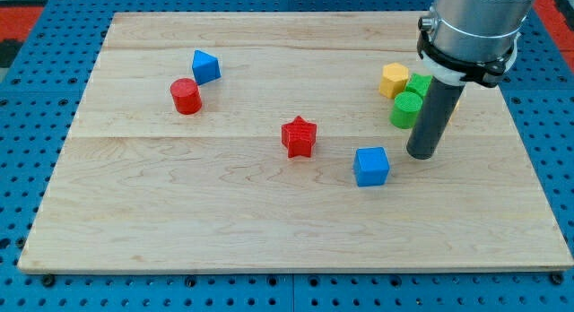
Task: Push the yellow heart towards the bottom left
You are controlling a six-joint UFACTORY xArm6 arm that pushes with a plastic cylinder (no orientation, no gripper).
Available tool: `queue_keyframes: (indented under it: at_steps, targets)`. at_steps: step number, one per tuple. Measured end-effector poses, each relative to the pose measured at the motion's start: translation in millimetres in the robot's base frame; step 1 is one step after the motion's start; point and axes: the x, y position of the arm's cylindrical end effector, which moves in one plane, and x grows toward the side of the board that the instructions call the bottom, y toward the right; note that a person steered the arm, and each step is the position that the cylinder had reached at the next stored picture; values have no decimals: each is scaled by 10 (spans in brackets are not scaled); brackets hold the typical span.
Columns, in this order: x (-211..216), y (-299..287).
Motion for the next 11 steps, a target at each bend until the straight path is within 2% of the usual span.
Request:
queue_keyframes:
  at_steps: [1,2,3,4,6,7,8,9,10,11]
  targets:
    - [-257,566]
    - [-601,625]
    - [-630,-22]
    - [-693,-352]
    - [-1078,-368]
    - [-1141,-770]
    - [-1406,-905]
    - [-1731,-441]
    - [-1985,-730]
    - [-1775,-1164]
